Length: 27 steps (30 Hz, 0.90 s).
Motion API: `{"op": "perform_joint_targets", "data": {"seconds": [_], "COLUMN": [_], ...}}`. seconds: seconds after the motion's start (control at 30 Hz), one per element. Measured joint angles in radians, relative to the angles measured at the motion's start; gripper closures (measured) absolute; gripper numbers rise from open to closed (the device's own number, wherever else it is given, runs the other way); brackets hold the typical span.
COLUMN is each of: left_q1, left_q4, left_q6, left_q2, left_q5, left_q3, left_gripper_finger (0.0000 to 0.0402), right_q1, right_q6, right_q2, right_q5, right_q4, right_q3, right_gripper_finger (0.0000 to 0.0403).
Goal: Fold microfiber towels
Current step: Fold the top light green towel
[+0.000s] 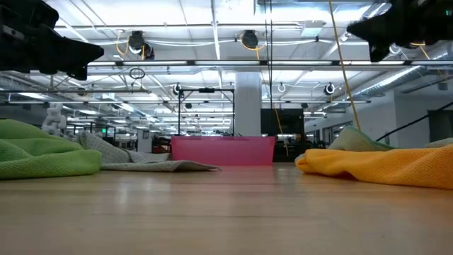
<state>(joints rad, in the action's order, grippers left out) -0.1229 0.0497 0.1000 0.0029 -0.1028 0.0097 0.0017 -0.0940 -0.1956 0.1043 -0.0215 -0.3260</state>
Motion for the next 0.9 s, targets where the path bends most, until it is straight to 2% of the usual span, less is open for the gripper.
{"op": "perform_joint_targets", "data": {"seconds": [0.43,0.9], "left_q1": [0.000,0.000], "left_q4": [-0.002,0.001], "left_q6": [0.014,-0.004], "left_q2": [0.000,0.004], "left_q5": [-0.013,-0.013], "left_q3": [0.000,0.002], "left_gripper_finger": [0.0355,0.0355], "right_q1": [0.000,0.000], "right_q6": [-0.048,-0.052], "right_q2": [-0.350,-0.630], "right_q5": [0.000,0.005], "right_q4": [-0.358,-0.589], "right_q3": [-0.473,-0.767], "right_gripper_finger": [0.0403,0.0403]}}
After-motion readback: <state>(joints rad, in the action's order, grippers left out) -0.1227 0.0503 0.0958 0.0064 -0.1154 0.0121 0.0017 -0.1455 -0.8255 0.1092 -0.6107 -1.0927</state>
